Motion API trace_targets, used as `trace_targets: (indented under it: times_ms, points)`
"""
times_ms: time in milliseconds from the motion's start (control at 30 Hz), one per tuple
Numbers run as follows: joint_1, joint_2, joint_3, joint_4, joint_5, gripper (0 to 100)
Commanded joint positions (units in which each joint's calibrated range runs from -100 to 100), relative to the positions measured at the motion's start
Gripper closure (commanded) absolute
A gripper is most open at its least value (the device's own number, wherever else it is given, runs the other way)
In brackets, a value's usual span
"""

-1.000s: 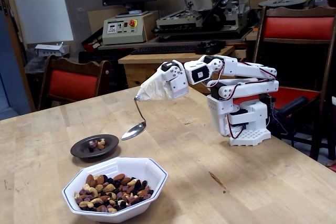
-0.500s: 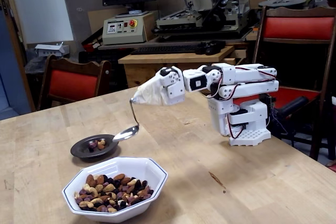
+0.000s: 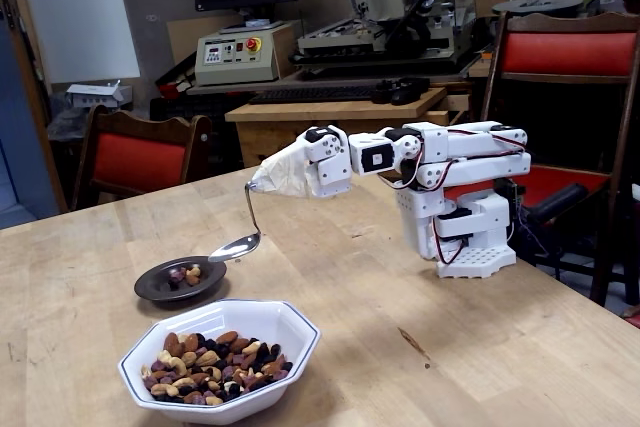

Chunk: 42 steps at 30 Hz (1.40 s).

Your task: Use spoon to take food

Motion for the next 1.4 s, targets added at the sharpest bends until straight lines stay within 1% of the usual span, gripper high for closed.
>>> trace_targets:
  times_ms: [0,1367]
  points:
    - [0.3,-0.4,0.7,-1.3,0.1,95]
    - [0.2,0.3,0.7,-1.3,0.1,96]
